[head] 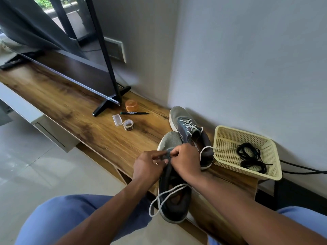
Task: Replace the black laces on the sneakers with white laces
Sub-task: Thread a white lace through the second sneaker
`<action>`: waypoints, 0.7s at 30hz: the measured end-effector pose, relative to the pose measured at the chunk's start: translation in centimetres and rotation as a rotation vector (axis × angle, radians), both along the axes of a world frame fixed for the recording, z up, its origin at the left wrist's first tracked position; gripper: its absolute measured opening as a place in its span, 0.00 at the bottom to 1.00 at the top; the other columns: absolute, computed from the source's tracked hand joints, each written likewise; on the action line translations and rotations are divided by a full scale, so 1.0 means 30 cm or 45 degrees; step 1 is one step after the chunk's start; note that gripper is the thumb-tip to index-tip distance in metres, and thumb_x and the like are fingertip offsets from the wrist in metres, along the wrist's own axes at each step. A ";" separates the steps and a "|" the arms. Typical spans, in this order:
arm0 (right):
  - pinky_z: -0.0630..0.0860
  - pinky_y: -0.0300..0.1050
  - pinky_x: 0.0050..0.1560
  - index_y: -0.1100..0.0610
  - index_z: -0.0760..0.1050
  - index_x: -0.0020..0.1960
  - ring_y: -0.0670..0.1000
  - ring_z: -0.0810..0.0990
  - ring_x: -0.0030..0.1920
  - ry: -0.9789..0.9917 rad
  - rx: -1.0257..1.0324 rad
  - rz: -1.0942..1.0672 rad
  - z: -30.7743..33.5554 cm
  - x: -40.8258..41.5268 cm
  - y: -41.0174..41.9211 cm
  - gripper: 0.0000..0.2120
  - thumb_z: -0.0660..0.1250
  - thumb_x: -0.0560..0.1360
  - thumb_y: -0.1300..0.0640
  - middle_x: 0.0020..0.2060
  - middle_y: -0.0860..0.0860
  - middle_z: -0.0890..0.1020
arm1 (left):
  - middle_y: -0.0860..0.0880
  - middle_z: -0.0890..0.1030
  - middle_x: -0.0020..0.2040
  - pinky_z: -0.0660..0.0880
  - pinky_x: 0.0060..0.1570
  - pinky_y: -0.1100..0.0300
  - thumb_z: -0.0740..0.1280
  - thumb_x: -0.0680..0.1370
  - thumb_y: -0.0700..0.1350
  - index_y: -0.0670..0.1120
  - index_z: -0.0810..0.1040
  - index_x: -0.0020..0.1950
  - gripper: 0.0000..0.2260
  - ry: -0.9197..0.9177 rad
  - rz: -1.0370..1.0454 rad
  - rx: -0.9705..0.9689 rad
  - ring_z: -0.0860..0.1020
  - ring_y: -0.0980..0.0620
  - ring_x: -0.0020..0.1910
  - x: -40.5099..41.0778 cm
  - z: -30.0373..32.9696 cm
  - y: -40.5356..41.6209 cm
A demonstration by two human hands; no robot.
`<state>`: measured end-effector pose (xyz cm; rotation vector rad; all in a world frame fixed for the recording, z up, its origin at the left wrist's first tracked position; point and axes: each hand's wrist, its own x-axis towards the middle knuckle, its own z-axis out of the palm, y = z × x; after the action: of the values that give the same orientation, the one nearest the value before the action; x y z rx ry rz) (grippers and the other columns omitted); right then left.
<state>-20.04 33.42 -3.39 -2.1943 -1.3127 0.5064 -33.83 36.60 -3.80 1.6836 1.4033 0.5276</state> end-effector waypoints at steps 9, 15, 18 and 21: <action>0.77 0.46 0.42 0.54 0.84 0.37 0.53 0.83 0.39 0.111 -0.096 0.034 0.003 0.011 0.012 0.05 0.74 0.65 0.52 0.34 0.51 0.85 | 0.55 0.81 0.50 0.65 0.39 0.67 0.68 0.79 0.48 0.57 0.84 0.64 0.15 0.351 -0.349 0.456 0.73 0.58 0.47 -0.005 0.034 0.017; 0.75 0.52 0.36 0.60 0.82 0.34 0.59 0.79 0.34 0.076 -0.057 0.093 -0.001 0.021 0.014 0.10 0.72 0.68 0.54 0.29 0.58 0.81 | 0.53 0.75 0.53 0.73 0.43 0.59 0.62 0.67 0.61 0.51 0.79 0.60 0.26 0.430 -0.668 0.080 0.76 0.54 0.49 0.000 0.114 0.045; 0.74 0.53 0.37 0.61 0.82 0.34 0.60 0.79 0.34 0.043 -0.019 0.072 -0.004 0.024 0.021 0.09 0.71 0.69 0.56 0.30 0.59 0.81 | 0.52 0.76 0.51 0.71 0.42 0.59 0.66 0.68 0.54 0.50 0.79 0.55 0.17 0.538 -0.607 0.212 0.78 0.51 0.48 0.021 0.111 0.024; 0.70 0.46 0.35 0.59 0.79 0.32 0.56 0.81 0.34 0.056 0.010 0.072 -0.011 0.021 0.028 0.09 0.72 0.69 0.57 0.29 0.56 0.82 | 0.51 0.80 0.51 0.77 0.44 0.57 0.66 0.72 0.45 0.51 0.82 0.55 0.13 0.613 -0.444 0.375 0.80 0.49 0.48 0.039 0.102 0.021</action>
<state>-19.43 34.27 -3.72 -2.1326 -1.3546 0.5678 -32.66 37.21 -0.75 2.3507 1.3526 0.1342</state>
